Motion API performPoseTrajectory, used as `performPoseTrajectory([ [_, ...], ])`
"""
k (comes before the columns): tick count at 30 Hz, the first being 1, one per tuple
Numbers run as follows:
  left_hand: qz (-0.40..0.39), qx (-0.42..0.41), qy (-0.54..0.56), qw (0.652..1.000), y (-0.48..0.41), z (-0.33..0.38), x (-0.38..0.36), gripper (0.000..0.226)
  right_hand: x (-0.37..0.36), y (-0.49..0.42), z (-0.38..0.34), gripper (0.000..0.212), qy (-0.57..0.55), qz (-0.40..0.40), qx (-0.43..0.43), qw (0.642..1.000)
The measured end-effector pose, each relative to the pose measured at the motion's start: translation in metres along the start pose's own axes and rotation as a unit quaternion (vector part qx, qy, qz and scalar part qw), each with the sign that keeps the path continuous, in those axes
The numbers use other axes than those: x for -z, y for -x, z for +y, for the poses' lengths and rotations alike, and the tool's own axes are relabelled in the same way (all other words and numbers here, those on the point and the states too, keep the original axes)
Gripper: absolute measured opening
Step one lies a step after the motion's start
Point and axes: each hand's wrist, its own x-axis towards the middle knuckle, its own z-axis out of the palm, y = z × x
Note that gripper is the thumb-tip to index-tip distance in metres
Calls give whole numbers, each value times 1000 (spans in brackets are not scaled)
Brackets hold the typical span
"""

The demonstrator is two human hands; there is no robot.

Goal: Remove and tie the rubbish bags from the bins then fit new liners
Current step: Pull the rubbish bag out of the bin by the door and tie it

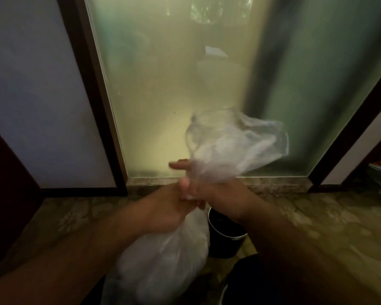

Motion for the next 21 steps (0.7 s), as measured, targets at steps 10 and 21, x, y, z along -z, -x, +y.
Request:
performPoseTrajectory([
  [10,7,-35,-93,995,7,-17,29,12,21,1,16,42,-197,153,-43,967],
  [21,24,-69,-192,979,-2,-14,14,59,14,33,-5,39,-266,123,-65,954],
])
